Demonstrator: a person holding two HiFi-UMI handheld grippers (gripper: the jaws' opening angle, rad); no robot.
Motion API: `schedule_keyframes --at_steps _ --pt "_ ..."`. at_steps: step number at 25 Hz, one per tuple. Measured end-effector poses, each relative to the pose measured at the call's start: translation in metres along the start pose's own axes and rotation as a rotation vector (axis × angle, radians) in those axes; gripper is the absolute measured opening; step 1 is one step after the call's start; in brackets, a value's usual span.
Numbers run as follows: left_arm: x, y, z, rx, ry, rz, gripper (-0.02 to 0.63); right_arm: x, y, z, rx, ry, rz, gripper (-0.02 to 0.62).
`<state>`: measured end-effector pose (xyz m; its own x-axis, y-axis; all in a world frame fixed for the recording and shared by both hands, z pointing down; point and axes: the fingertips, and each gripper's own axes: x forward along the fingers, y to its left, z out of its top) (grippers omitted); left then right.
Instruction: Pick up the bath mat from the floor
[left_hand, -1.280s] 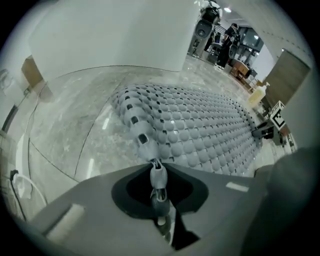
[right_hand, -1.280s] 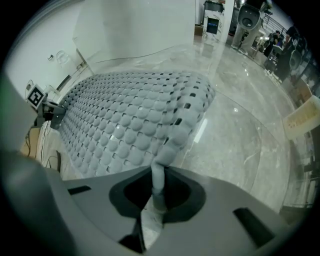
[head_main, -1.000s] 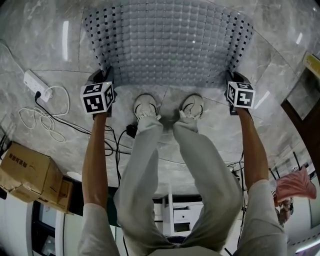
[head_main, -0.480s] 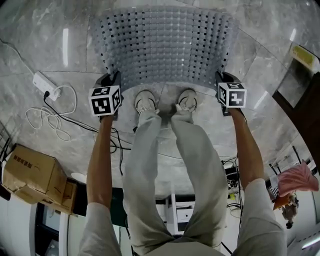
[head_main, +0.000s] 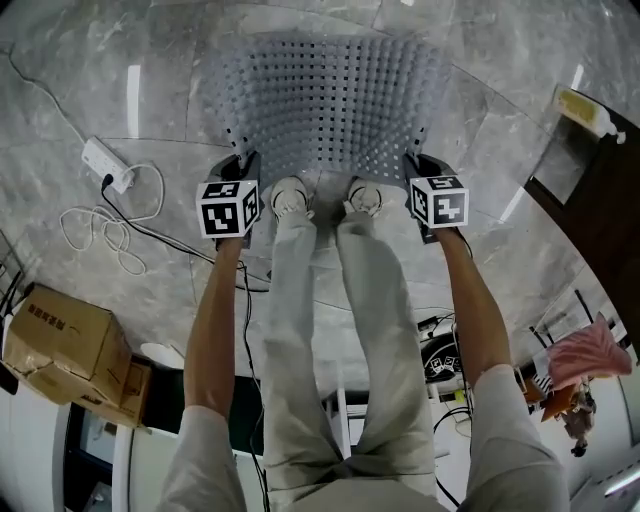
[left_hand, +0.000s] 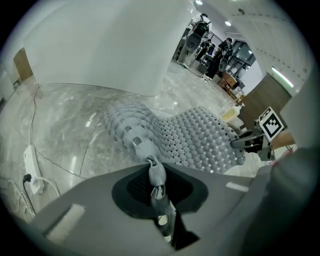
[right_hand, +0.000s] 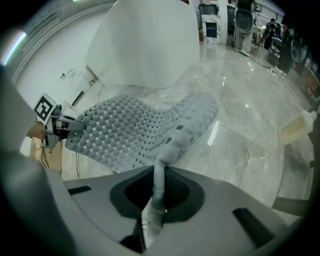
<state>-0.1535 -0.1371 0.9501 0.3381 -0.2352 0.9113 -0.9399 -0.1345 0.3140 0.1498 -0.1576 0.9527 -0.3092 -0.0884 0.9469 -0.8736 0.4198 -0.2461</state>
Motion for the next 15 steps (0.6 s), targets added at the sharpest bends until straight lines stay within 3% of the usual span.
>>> schedule_keyframes --at_steps 15 --pt "-0.119 -0.045 0.034 -0.028 -0.093 -0.024 0.044 -0.124 0.065 0.041 -0.033 -0.117 0.044 0.038"
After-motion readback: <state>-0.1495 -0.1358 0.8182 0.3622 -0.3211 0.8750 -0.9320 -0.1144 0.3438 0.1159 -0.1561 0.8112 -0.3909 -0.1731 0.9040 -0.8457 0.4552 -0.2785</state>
